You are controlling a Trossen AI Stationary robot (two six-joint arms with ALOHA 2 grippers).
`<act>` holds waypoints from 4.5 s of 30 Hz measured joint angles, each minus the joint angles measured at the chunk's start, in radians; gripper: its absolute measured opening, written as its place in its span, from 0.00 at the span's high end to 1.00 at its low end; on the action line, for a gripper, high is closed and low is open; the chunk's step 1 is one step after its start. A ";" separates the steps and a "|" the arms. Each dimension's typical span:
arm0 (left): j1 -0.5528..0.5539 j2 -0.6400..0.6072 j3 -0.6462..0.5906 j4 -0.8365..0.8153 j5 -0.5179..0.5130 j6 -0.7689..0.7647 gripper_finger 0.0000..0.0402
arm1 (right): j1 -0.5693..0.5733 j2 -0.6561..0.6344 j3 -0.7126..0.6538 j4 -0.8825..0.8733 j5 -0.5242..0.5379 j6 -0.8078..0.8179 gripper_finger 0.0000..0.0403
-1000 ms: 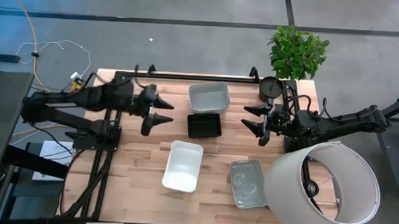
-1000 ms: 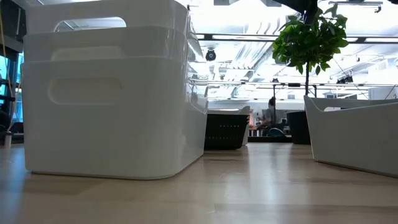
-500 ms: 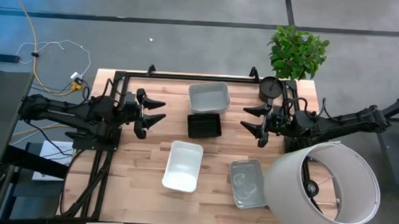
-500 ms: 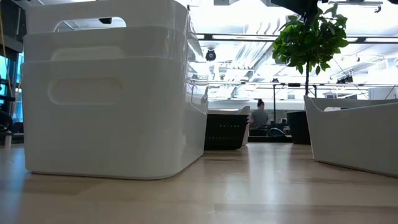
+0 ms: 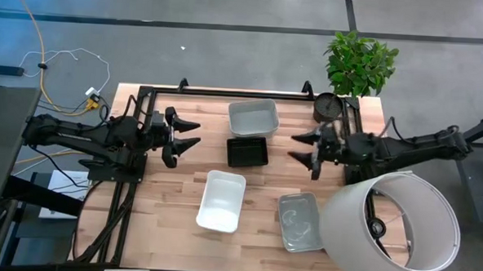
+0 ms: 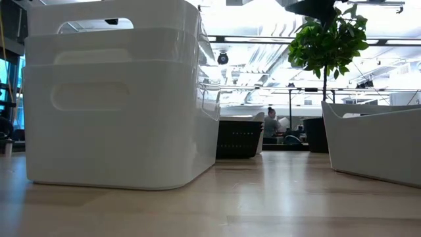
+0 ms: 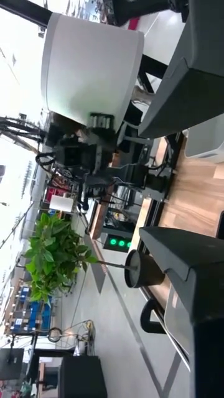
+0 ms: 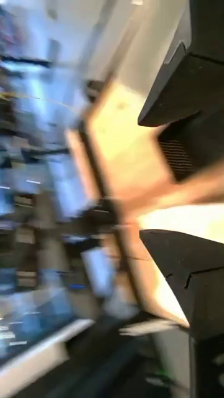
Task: Stack baskets by color
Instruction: Stack the bottom gray bin on top of the gray bin
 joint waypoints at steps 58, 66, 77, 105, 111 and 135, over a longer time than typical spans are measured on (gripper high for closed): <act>0.001 0.001 0.001 -0.075 -0.059 0.068 0.42 | 0.076 0.652 0.034 -0.518 -0.488 0.109 0.97; 0.001 0.001 0.001 -0.074 -0.076 0.091 0.42 | 0.029 0.598 0.033 -0.468 -0.609 0.090 0.99; 0.000 0.000 0.001 -0.002 -0.020 -0.026 0.42 | -0.199 0.361 0.034 -0.167 -0.618 0.159 1.00; 0.001 -0.090 0.068 0.283 0.035 0.034 0.42 | -0.577 0.820 0.648 -0.653 -0.163 0.493 1.00; 0.001 -0.090 0.068 0.277 -0.004 0.034 0.42 | -0.619 0.812 0.649 -0.715 -0.104 0.546 1.00; 0.001 -0.090 0.068 0.278 -0.033 0.087 0.42 | -0.645 0.901 0.649 -0.753 -0.195 0.620 1.00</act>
